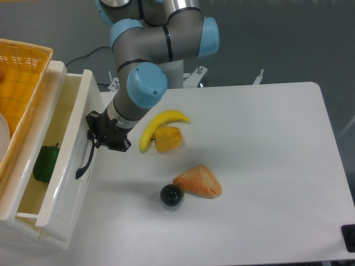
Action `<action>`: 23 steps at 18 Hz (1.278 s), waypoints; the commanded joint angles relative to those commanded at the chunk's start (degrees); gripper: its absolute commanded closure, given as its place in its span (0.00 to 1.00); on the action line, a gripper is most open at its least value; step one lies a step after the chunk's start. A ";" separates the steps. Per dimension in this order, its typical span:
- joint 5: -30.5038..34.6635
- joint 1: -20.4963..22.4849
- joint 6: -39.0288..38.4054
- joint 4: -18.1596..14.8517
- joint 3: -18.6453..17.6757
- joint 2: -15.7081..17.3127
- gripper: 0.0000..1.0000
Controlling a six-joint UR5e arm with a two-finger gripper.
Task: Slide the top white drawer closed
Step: 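Push the drawer front with the gripper into the white cabinet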
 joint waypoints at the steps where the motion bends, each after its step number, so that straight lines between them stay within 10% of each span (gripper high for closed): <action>1: 0.00 -0.09 -0.09 0.00 0.00 0.00 0.96; 23: -0.53 -3.78 -1.06 0.35 0.09 0.00 0.94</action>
